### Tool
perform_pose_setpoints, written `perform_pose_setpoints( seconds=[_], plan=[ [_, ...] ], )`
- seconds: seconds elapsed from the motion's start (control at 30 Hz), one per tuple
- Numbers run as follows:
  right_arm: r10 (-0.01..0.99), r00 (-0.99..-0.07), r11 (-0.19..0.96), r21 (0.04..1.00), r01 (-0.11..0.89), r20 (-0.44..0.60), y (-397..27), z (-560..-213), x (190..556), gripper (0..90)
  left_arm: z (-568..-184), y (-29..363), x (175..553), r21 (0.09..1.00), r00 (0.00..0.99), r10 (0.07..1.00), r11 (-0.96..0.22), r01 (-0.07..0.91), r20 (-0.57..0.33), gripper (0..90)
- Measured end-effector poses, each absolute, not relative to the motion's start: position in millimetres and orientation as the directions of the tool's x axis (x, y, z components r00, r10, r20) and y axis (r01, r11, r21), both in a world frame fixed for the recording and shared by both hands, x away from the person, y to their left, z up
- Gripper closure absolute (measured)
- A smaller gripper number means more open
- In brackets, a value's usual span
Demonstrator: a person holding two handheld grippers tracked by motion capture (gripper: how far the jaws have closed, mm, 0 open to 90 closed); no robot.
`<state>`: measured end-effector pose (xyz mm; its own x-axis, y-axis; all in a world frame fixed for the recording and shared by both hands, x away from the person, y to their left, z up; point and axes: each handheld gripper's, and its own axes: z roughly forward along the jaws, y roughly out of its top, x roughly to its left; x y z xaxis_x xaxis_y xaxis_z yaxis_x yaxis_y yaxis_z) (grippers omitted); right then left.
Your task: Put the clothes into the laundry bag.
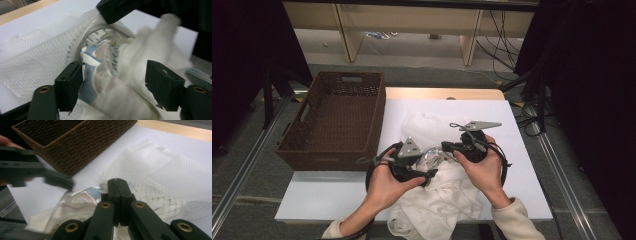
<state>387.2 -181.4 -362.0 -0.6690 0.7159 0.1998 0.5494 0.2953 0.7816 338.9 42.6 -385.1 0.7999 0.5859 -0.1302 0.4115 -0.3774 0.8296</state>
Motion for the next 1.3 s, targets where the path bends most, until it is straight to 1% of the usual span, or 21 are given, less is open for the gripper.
perform_pose_setpoints(
  seconds=[0.07,0.1,0.13,0.17,0.2,0.27,0.33,0.37,0.47,0.5,0.6,0.63,0.67,0.77,0.83,0.9,1.0,1.07,1.13,1.2,1.3],
  plan=[
    [0.714,-0.677,0.309,0.785,0.536,0.181,-182,-362,388,90.0,-389,45,332,0.817,0.802,0.58,-0.391,0.425,-0.14,25.8],
    [0.719,-0.666,0.299,0.777,0.554,0.198,-181,-361,387,90.0,-393,44,332,0.813,0.804,0.585,-0.413,0.41,-0.108,23.9],
    [0.717,-0.67,0.303,0.78,0.547,0.191,-181,-361,387,90.0,-400,43,333,0.794,0.805,0.591,-0.466,0.391,-0.05,22.7],
    [0.711,-0.675,0.304,0.781,0.546,0.196,-180,-361,387,90.0,-406,40,334,0.78,0.807,0.588,-0.476,0.406,-0.061,21.5],
    [0.714,-0.671,0.303,0.777,0.552,0.198,-180,-360,386,90.0,-416,35,337,0.761,0.807,0.59,-0.509,0.403,-0.032,20.8],
    [0.717,-0.674,0.317,0.779,0.541,0.177,-180,-360,385,90.0,-430,28,343,0.741,0.82,0.572,-0.538,0.403,-0.031,22.3],
    [0.705,-0.683,0.32,0.774,0.546,0.19,-178,-362,385,90.0,-437,22,346,0.729,0.801,0.598,-0.542,0.418,-0.014,30.0],
    [0.707,-0.686,0.331,0.776,0.538,0.174,-178,-362,386,90.0,-437,19,347,0.726,0.804,0.594,-0.557,0.404,0.008,35.3],
    [0.711,-0.674,0.318,0.764,0.561,0.199,-176,-364,385,90.0,-437,10,346,0.721,0.808,0.585,-0.588,0.367,0.066,48.8],
    [0.705,-0.68,0.319,0.764,0.561,0.204,-176,-364,386,90.0,-436,9,347,0.723,0.813,0.576,-0.595,0.351,0.08,58.8],
    [0.702,-0.683,0.327,0.762,0.559,0.2,-176,-363,385,90.0,-435,4,350,0.733,0.798,0.601,-0.563,0.381,0.048,74.1],
    [0.71,-0.672,0.315,0.759,0.57,0.21,-175,-362,384,90.0,-432,4,352,0.738,0.795,0.605,-0.554,0.385,0.039,76.2],
    [0.694,-0.691,0.326,0.768,0.552,0.202,-176,-363,385,90.0,-430,4,353,0.746,0.794,0.608,-0.542,0.388,0.029,78.1],
    [0.685,-0.696,0.319,0.771,0.55,0.213,-177,-360,384,90.0,-417,5,353,0.787,0.788,0.616,-0.489,0.377,0.006,79.7],
    [0.683,-0.694,0.311,0.77,0.558,0.228,-178,-356,381,90.0,-406,5,354,0.814,0.779,0.627,-0.446,0.371,-0.012,80.0],
    [0.667,-0.713,0.308,0.79,0.53,0.218,-179,-352,379,90.0,-400,3,358,0.819,0.772,0.635,-0.45,0.357,0.012,80.0],
    [0.662,-0.718,0.312,0.792,0.524,0.214,-180,-347,376,90.0,-412,-4,373,0.815,0.751,0.659,-0.46,0.352,0.047,79.6],
    [0.668,-0.714,0.31,0.794,0.523,0.21,-179,-349,376,90.0,-425,-7,386,0.803,0.742,0.669,-0.464,0.374,0.041,78.3],
    [0.675,-0.702,0.311,0.775,0.55,0.227,-178,-353,378,90.0,-429,-7,388,0.81,0.751,0.659,-0.459,0.366,0.035,73.9],
    [0.671,-0.707,0.316,0.777,0.544,0.223,-180,-356,382,90.0,-428,-4,384,0.815,0.76,0.649,-0.451,0.363,0.02,64.4],
    [0.689,-0.692,0.311,0.774,0.551,0.216,-184,-353,383,90.0,-417,7,372,0.813,0.788,0.614,-0.435,0.388,-0.048,39.3]
  ],
)
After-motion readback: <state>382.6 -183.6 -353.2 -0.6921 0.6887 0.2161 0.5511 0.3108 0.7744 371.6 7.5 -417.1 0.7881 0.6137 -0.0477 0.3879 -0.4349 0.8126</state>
